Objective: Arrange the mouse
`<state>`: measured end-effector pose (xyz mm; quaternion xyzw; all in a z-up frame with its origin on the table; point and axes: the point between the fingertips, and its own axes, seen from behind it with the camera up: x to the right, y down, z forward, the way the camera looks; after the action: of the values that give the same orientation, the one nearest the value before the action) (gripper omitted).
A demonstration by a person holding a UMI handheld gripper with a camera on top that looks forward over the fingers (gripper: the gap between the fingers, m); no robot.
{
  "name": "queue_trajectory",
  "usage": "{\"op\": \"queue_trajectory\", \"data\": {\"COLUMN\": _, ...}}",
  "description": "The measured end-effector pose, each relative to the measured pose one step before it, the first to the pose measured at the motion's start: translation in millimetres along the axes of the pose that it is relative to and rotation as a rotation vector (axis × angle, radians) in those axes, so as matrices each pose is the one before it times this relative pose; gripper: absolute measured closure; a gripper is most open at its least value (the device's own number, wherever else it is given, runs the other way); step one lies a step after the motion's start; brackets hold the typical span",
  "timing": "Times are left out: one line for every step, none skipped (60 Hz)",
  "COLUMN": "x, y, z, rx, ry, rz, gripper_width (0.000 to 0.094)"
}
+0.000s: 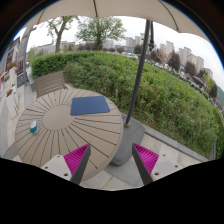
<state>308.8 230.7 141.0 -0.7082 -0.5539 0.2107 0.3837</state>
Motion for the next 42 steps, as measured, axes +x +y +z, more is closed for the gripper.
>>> {"op": "queue_trajectory", "data": {"x": -0.90, "y": 0.00, "z": -0.23, "rx": 0.00022, "ry": -0.00310, "rz": -0.0004, "gripper_width": 0.0080}}
{"op": "queue_trajectory", "data": {"x": -1.02, "y": 0.16, "z": -0.30, "rx": 0.00005, "ry": -0.00323, "rz": -0.0007, "gripper_width": 0.0081}}
{"op": "queue_trajectory", "data": {"x": -1.57, "y": 0.28, "z": -0.55, "rx": -0.00037, "ry": -0.00398, "rz": -0.0012, "gripper_width": 0.0081}}
{"op": "queue_trajectory", "data": {"x": -1.99, "y": 0.61, "z": -0.49, "rx": -0.00083, "ry": -0.00392, "rz": -0.0020, "gripper_width": 0.0081}}
{"op": "queue_trajectory", "data": {"x": -0.41, "y": 0.22, "z": -2.02, "rx": -0.00136, "ry": -0.00415, "rz": -0.0025, "gripper_width": 0.0081}}
{"op": "queue_trajectory", "data": {"x": -4.17, "y": 0.59, "z": 0.21, "rx": -0.00102, "ry": -0.00342, "rz": -0.0014, "gripper_width": 0.0081}}
{"op": "queue_trajectory", "data": {"x": -4.40, "y": 0.38, "z": 0.28, "rx": -0.00058, "ry": -0.00341, "rz": -0.0010, "gripper_width": 0.0081}}
{"op": "queue_trajectory", "data": {"x": -5.21, "y": 0.54, "z": 0.55, "rx": -0.00086, "ry": -0.00454, "rz": -0.0008, "gripper_width": 0.0082}}
{"op": "queue_trajectory", "data": {"x": -5.19, "y": 0.65, "z": 0.22, "rx": -0.00113, "ry": -0.00529, "rz": -0.0003, "gripper_width": 0.0081}}
{"op": "queue_trajectory", "data": {"x": -5.68, "y": 0.46, "z": 0.69, "rx": -0.00069, "ry": -0.00606, "rz": -0.0001, "gripper_width": 0.0081}}
{"op": "queue_trajectory", "data": {"x": -6.02, "y": 0.42, "z": 0.46, "rx": -0.00049, "ry": -0.00659, "rz": -0.0001, "gripper_width": 0.0081}}
{"op": "queue_trajectory", "data": {"x": -6.38, "y": 0.37, "z": 0.31, "rx": -0.00044, "ry": -0.00701, "rz": -0.0001, "gripper_width": 0.0081}}
{"op": "queue_trajectory", "data": {"x": -6.69, "y": 0.36, "z": 0.75, "rx": -0.00049, "ry": -0.00717, "rz": -0.0009, "gripper_width": 0.0082}}
{"op": "queue_trajectory", "data": {"x": -6.48, "y": 0.68, "z": 0.49, "rx": -0.00116, "ry": -0.00682, "rz": -0.0016, "gripper_width": 0.0080}}
{"op": "queue_trajectory", "data": {"x": -6.69, "y": 0.60, "z": 1.00, "rx": -0.00187, "ry": -0.00670, "rz": -0.0021, "gripper_width": 0.0081}}
{"op": "queue_trajectory", "data": {"x": -6.75, "y": 0.86, "z": 1.09, "rx": -0.00171, "ry": -0.00698, "rz": -0.0032, "gripper_width": 0.0080}}
{"op": "queue_trajectory", "data": {"x": -7.36, "y": 0.51, "z": 0.98, "rx": -0.00202, "ry": -0.00736, "rz": -0.0047, "gripper_width": 0.0081}}
{"op": "queue_trajectory", "data": {"x": -7.64, "y": 0.58, "z": 0.99, "rx": -0.00171, "ry": -0.00839, "rz": -0.0051, "gripper_width": 0.0083}}
{"op": "queue_trajectory", "data": {"x": -7.86, "y": 0.41, "z": 0.61, "rx": -0.00122, "ry": -0.00873, "rz": -0.0051, "gripper_width": 0.0082}}
{"op": "queue_trajectory", "data": {"x": -7.45, "y": 0.41, "z": 0.52, "rx": -0.00117, "ry": -0.00824, "rz": -0.0050, "gripper_width": 0.0083}}
{"op": "queue_trajectory", "data": {"x": -7.64, "y": 0.41, "z": 0.39, "rx": -0.00116, "ry": -0.00749, "rz": -0.0055, "gripper_width": 0.0081}}
{"op": "queue_trajectory", "data": {"x": -7.69, "y": 0.52, "z": 0.76, "rx": -0.00228, "ry": -0.00731, "rz": -0.0063, "gripper_width": 0.0082}}
{"op": "queue_trajectory", "data": {"x": -8.14, "y": 0.72, "z": 1.22, "rx": -0.00284, "ry": -0.00788, "rz": -0.0070, "gripper_width": 0.0084}}
{"op": "queue_trajectory", "data": {"x": -8.44, "y": 0.43, "z": 0.85, "rx": -0.00204, "ry": -0.00843, "rz": -0.0064, "gripper_width": 0.0082}}
{"op": "queue_trajectory", "data": {"x": -8.74, "y": 0.22, "z": 0.90, "rx": -0.00110, "ry": -0.00880, "rz": -0.0054, "gripper_width": 0.0083}}
{"op": "queue_trajectory", "data": {"x": -8.78, "y": 0.10, "z": 0.96, "rx": -0.00067, "ry": -0.00881, "rz": -0.0051, "gripper_width": 0.0082}}
{"op": "queue_trajectory", "data": {"x": -8.91, "y": 0.14, "z": 1.06, "rx": -0.00120, "ry": -0.00894, "rz": -0.0054, "gripper_width": 0.0081}}
{"op": "queue_trajectory", "data": {"x": -8.71, "y": 0.21, "z": 1.07, "rx": -0.00185, "ry": -0.00837, "rz": -0.0057, "gripper_width": 0.0080}}
{"op": "queue_trajectory", "data": {"x": -8.66, "y": -0.04, "z": 0.89, "rx": -0.00199, "ry": -0.00836, "rz": -0.0057, "gripper_width": 0.0080}}
{"op": "queue_trajectory", "data": {"x": -9.16, "y": 0.13, "z": 1.43, "rx": -0.00176, "ry": -0.00837, "rz": -0.0052, "gripper_width": 0.0081}}
{"op": "queue_trajectory", "data": {"x": -8.98, "y": -0.06, "z": 1.71, "rx": -0.00147, "ry": -0.00918, "rz": -0.0053, "gripper_width": 0.0081}}
{"op": "queue_trajectory", "data": {"x": -9.49, "y": 0.11, "z": 1.53, "rx": -0.00123, "ry": -0.00941, "rz": -0.0050, "gripper_width": 0.0082}}
{"op": "queue_trajectory", "data": {"x": -9.23, "y": -0.27, "z": 1.63, "rx": -0.00066, "ry": -0.00941, "rz": -0.0041, "gripper_width": 0.0081}}
{"op": "queue_trajectory", "data": {"x": -9.31, "y": -0.49, "z": 1.74, "rx": -0.00068, "ry": -0.00857, "rz": -0.0037, "gripper_width": 0.0081}}
{"op": "queue_trajectory", "data": {"x": -8.88, "y": -0.18, "z": 1.60, "rx": -0.00137, "ry": -0.00797, "rz": -0.0041, "gripper_width": 0.0081}}
{"op": "queue_trajectory", "data": {"x": -8.87, "y": 0.35, "z": 1.51, "rx": -0.00289, "ry": -0.00731, "rz": -0.0039, "gripper_width": 0.0081}}
{"op": "queue_trajectory", "data": {"x": -8.62, "y": 0.21, "z": 1.70, "rx": -0.00379, "ry": -0.00669, "rz": -0.0039, "gripper_width": 0.0081}}
{"op": "queue_trajectory", "data": {"x": -8.39, "y": 0.07, "z": 1.43, "rx": -0.00400, "ry": -0.00620, "rz": -0.0034, "gripper_width": 0.0081}}
{"op": "queue_trajectory", "data": {"x": -8.18, "y": 0.19, "z": 1.47, "rx": -0.00329, "ry": -0.00651, "rz": -0.0023, "gripper_width": 0.0081}}
{"op": "queue_trajectory", "data": {"x": -8.32, "y": -0.48, "z": 1.32, "rx": -0.00208, "ry": -0.00648, "rz": -0.0018, "gripper_width": 0.0080}}
{"op": "queue_trajectory", "data": {"x": -8.25, "y": -0.56, "z": 1.55, "rx": -0.00059, "ry": -0.00729, "rz": -0.0014, "gripper_width": 0.0081}}
{"op": "queue_trajectory", "data": {"x": -7.90, "y": -0.88, "z": 1.33, "rx": 0.00115, "ry": -0.00751, "rz": -0.0017, "gripper_width": 0.0080}}
